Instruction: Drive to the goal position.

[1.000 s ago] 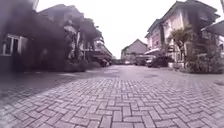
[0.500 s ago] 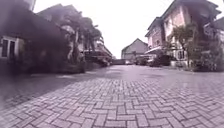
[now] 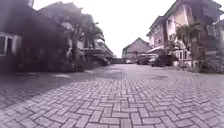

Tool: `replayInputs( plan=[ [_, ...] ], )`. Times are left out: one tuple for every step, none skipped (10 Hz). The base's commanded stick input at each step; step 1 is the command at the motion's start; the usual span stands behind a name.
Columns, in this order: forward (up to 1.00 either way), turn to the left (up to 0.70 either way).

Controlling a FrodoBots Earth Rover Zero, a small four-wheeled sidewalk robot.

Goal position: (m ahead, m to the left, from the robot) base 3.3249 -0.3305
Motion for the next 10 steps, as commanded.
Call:
replayInputs(
  plan=[
    [0.69, 0.03],
    [0.69, 0.03],
    [0.69, 0.03],
    [0.69, 0.03],
    [0.69, 0.03],
    [0.69, 0.03],
    [0.69, 0.03],
    [0.69, 0.03],
    [0.69, 0.03],
    [0.69, 0.03]
  ],
)
